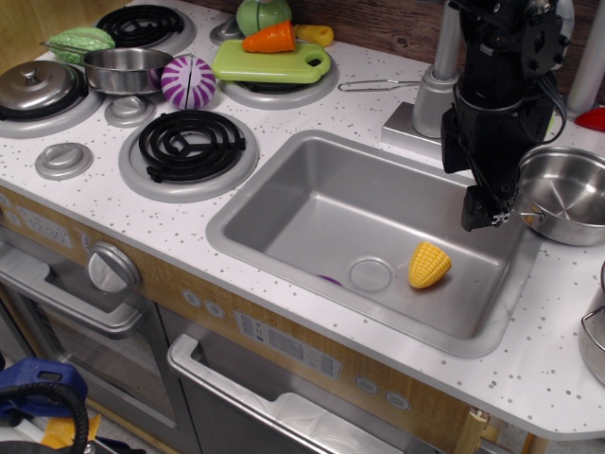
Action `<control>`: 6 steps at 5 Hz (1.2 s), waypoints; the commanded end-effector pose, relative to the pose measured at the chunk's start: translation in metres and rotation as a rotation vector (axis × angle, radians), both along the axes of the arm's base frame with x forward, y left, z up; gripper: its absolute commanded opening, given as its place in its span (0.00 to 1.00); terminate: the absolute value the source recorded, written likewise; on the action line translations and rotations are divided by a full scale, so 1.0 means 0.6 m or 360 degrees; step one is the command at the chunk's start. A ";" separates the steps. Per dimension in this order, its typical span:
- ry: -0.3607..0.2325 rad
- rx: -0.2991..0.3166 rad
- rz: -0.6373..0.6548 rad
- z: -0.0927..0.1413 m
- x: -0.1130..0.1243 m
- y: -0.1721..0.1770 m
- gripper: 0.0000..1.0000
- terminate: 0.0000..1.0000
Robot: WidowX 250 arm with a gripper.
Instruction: Put pan in sink
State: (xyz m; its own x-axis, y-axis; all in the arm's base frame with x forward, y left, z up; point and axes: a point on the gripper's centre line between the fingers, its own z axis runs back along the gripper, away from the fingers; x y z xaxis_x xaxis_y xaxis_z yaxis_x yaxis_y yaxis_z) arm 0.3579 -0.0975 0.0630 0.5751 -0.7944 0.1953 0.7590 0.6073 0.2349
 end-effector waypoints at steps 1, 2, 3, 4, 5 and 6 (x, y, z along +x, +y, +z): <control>0.0000 0.0000 0.0000 0.000 0.000 0.000 1.00 0.00; -0.0064 0.0102 -0.0171 0.019 -0.003 -0.020 1.00 0.00; -0.0217 0.0157 -0.0449 0.035 0.007 -0.045 1.00 0.00; -0.0229 0.0268 -0.0685 0.048 0.031 -0.075 1.00 0.00; -0.0160 0.0306 -0.0857 0.052 0.049 -0.086 1.00 0.00; -0.0103 0.0310 -0.1069 0.055 0.068 -0.093 1.00 0.00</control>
